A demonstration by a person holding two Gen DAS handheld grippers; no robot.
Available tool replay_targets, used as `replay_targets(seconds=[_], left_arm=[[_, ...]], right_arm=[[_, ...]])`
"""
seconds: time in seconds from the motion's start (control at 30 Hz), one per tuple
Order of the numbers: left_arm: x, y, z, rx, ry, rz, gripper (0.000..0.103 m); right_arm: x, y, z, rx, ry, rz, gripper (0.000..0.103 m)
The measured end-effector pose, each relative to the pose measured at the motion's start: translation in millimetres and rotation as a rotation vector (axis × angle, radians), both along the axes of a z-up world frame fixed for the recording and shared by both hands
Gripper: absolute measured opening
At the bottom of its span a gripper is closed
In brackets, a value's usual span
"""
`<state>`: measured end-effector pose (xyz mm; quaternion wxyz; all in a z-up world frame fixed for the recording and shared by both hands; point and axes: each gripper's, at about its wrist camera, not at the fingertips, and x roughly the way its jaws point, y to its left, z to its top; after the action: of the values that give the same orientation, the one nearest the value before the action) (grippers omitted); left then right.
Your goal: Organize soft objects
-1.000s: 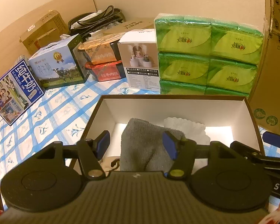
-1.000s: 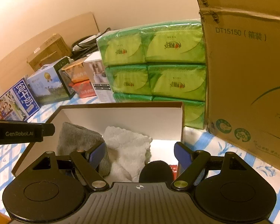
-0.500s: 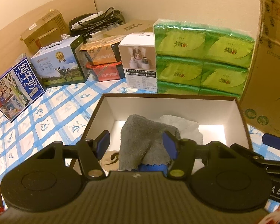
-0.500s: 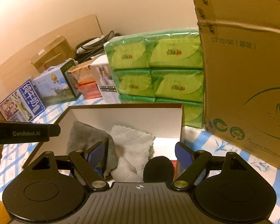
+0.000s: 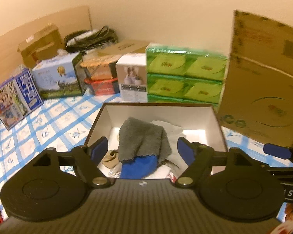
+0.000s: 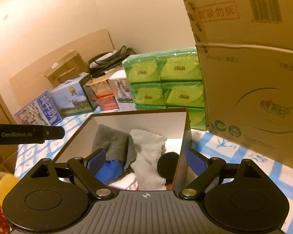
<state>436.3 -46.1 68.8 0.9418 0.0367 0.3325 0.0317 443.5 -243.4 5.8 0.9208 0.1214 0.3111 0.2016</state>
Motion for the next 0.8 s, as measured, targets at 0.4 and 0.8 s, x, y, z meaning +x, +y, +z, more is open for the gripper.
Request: replay_targets(seconds=[0.4,0.8], left_arm=[[-125,-5,11,-0.007,-0.052,-0.102,0.084],[-244,12,8,-0.02,-0.088,-0.095,0.087]], right_arm=[[-108,-14,20,0.031,-0.031,0.018,0.091],[-220,-3,24,-0.045,-0.037,0.063,0.091]])
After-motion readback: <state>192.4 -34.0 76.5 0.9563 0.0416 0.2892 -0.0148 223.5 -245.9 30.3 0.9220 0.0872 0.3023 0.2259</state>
